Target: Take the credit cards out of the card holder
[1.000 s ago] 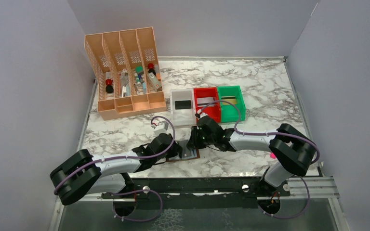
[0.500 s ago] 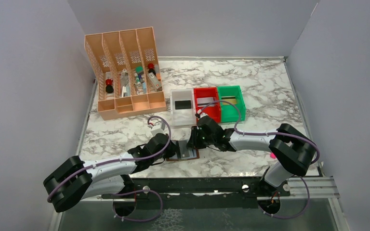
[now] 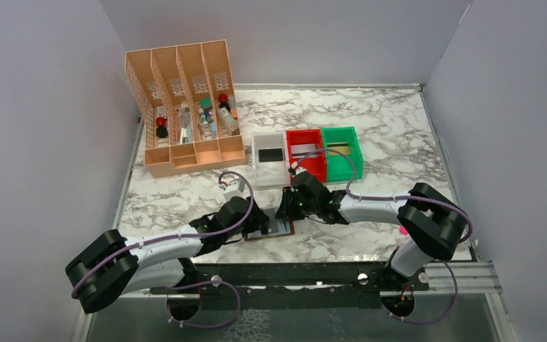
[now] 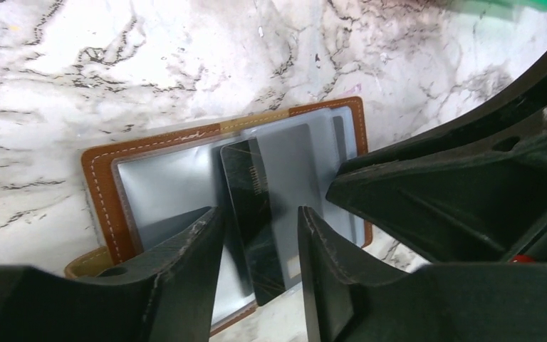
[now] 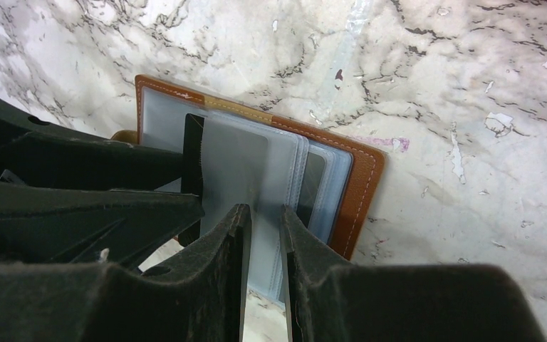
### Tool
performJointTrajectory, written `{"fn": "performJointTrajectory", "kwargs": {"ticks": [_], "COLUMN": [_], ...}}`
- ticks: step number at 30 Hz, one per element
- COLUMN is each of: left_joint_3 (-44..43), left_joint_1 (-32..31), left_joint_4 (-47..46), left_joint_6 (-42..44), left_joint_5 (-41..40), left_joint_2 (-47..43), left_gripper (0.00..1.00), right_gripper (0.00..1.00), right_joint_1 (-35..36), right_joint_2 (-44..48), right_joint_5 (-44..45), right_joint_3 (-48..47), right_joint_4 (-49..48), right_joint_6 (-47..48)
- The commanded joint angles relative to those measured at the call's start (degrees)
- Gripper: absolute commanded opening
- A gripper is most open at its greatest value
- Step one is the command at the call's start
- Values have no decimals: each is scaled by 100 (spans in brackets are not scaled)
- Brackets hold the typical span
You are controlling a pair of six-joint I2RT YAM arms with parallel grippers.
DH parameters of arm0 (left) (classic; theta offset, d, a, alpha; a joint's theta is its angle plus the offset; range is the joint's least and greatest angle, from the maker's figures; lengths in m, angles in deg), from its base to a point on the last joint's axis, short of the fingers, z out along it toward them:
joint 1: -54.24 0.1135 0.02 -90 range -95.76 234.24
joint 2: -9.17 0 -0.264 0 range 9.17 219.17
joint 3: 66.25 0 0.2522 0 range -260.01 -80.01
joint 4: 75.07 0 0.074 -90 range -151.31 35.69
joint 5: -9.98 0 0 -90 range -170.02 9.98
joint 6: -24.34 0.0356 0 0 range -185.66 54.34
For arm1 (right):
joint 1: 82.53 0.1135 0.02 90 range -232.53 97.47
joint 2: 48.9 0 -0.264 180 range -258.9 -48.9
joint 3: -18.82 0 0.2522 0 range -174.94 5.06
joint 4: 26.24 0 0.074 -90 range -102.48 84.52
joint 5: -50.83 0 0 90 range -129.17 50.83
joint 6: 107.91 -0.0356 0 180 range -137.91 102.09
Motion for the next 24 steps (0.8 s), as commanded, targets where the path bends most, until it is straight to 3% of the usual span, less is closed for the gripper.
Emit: {"fn": "performJointTrajectory", "kwargs": {"ticks": [1, 10, 17, 24], "left_joint_3": [247, 906, 1039, 1024], "left_joint_1": [105, 275, 291, 292], "left_joint_4": [108, -723, -564, -327], "left_joint_6": [-179, -670, -719, -638], "left_joint_5": [103, 499, 391, 287], "left_joint_2": [185, 126, -127, -341], "left_gripper": [48, 45, 41, 41], "right_gripper": [28, 28, 30, 31], "right_joint_1": [27, 27, 23, 27], "right_joint_2": [-145, -25, 366, 472], "right_joint_5": [-300, -757, -456, -960], "right_joint_3": [249, 195, -2, -19], "right_joint_4": [360, 227, 614, 362], "right_joint_6": [147, 200, 346, 335]}}
